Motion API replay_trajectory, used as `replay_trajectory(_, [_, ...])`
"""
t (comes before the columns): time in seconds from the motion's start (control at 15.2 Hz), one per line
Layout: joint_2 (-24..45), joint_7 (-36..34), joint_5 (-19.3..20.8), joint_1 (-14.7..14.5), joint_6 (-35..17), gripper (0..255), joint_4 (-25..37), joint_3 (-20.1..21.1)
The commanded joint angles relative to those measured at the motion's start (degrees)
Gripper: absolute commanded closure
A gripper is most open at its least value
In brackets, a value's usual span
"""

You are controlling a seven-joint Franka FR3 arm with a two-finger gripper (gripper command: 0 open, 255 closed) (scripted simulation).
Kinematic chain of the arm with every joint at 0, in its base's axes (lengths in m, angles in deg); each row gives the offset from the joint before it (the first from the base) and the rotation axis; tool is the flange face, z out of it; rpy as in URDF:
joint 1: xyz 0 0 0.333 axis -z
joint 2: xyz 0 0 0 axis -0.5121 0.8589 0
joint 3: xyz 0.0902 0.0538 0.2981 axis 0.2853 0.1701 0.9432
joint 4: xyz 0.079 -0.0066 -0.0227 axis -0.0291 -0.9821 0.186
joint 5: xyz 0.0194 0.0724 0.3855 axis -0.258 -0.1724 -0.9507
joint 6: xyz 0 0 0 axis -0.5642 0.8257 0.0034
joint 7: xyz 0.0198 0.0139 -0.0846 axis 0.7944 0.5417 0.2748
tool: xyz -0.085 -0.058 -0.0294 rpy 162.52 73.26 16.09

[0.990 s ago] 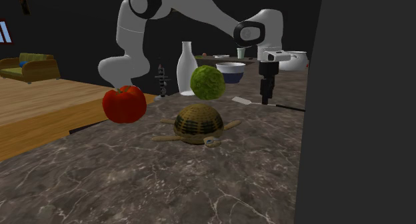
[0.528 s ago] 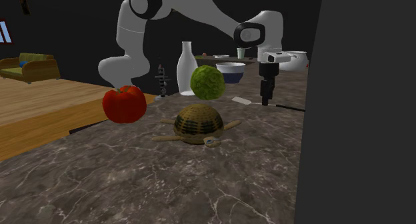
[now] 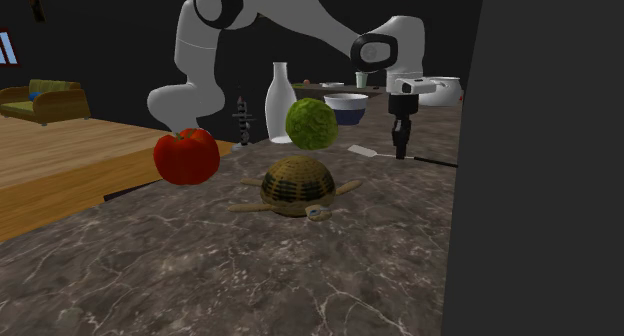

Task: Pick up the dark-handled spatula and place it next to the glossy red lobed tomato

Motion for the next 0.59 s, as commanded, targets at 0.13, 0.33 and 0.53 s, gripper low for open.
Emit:
replay_trajectory(0.13, [0.0, 0.0, 0.0, 0.0, 0.0, 255, 0.0, 0.0])
replay_trajectory(0.33, [-0.9, 0.3, -0.4, 0.1, 1.9, 255, 1.1, 0.2])
replay_trajectory(0.53, [-1.7, 0.5, -0.7, 0.1, 3.9, 255, 2.4, 0.3])
